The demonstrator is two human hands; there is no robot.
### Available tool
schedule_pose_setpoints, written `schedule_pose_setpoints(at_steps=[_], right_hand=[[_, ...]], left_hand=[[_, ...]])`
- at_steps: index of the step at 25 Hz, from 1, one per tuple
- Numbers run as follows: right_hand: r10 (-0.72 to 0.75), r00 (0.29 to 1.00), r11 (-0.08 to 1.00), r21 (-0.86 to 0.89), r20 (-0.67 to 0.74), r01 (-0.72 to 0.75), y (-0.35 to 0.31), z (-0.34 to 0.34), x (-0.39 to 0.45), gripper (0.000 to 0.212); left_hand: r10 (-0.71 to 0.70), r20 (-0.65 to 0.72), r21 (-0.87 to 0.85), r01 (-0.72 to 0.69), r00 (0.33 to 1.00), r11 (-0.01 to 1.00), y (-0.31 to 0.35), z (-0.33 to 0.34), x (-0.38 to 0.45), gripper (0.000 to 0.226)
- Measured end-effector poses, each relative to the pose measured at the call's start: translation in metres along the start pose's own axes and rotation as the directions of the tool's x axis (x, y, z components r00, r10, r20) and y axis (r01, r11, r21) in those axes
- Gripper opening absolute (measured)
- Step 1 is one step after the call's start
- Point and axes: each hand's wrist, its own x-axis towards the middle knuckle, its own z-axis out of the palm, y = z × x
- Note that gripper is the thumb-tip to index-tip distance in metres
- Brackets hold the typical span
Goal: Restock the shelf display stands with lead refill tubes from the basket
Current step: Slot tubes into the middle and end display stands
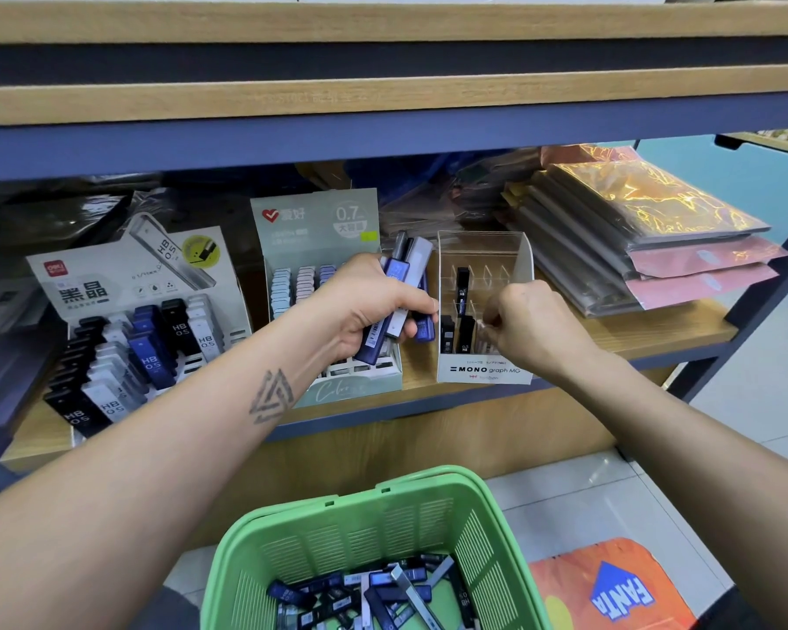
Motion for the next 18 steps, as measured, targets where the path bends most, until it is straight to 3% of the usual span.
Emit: schedule_pose_setpoints(at_steps=[5, 12, 18], right_hand=[[-0.009, 1.000, 0.998, 0.061, -0.028, 0.010, 0.000, 0.001, 0.001, 0.007], [-0.017, 1.000, 0.998, 0.067, -0.026, 0.019, 0.003, 0.003, -0.002, 0.012], [0.060, 0.998, 0.997, 0.058, -0.020, -0.059, 0.008, -0.008, 0.005, 0.020]], left_hand=[[0.004, -0.003, -0.004, -0.004, 1.000, 1.000, 0.000, 0.000, 0.001, 0.028], [0.008, 0.004, -0.009, -0.008, 1.000, 1.000, 0.001, 0.001, 0.000, 0.027], [0.011, 0.004, -0.015, -0.011, 1.000, 1.000, 0.002, 0.000, -0.001, 0.028]])
